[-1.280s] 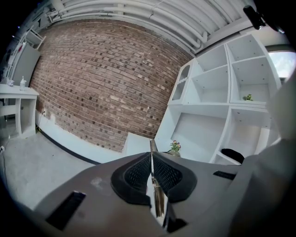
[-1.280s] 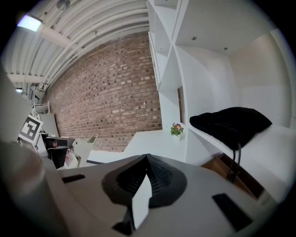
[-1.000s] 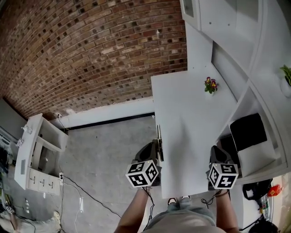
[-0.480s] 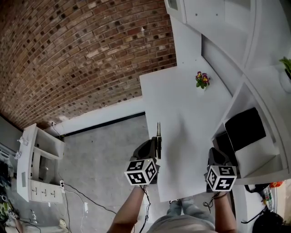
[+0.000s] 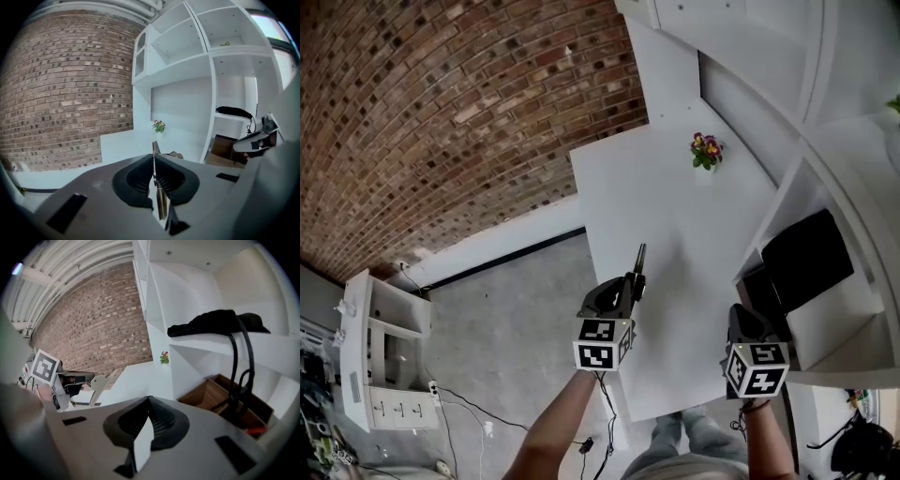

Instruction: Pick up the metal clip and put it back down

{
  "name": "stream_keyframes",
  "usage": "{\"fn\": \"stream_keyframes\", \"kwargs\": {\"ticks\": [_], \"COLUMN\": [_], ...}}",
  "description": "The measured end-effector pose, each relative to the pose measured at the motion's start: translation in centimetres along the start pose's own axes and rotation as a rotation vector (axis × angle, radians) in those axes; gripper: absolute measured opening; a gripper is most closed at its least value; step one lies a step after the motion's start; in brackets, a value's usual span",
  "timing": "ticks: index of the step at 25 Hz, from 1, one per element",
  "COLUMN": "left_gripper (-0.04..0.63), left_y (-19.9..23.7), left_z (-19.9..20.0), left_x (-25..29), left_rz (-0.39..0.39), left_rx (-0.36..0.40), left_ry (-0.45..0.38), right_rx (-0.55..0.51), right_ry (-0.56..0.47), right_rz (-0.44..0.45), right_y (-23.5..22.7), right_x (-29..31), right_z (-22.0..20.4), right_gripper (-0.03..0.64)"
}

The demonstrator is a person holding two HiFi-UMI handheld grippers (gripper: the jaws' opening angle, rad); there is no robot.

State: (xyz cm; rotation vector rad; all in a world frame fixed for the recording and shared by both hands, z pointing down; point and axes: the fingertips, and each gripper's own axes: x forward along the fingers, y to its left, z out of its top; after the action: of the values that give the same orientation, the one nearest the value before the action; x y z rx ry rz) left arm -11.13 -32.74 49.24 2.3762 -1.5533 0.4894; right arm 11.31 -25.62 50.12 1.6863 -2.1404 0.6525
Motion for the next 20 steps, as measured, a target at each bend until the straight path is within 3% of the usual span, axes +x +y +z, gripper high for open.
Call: {"fn": "stream_keyframes", "kwargs": {"ticks": [5, 12, 20], "left_gripper": [0.015, 0.015, 0.015], "left_y": [0.4, 2.5, 4.4], "left_z": [-0.1, -1.0, -0.7], "left_x": [3.0, 7.3, 10.7], "left_rz": [-0.007, -0.004, -0.002], "left_rx": [0.091, 0.285, 0.494], "left_ry": [0.035, 0.092, 0.102], "right_rx": [0.02, 0.002, -0.021], "right_ry": [0.004, 0.047, 0.08], "right_rz": [0.006, 0.009, -0.002], "right_y": [-0.4, -0.5, -0.3], "right_x": [1.0, 2.8, 4.2], "right_z": [-0.5, -2.2, -3.2], "right_gripper": [0.002, 0.002, 0.002]}}
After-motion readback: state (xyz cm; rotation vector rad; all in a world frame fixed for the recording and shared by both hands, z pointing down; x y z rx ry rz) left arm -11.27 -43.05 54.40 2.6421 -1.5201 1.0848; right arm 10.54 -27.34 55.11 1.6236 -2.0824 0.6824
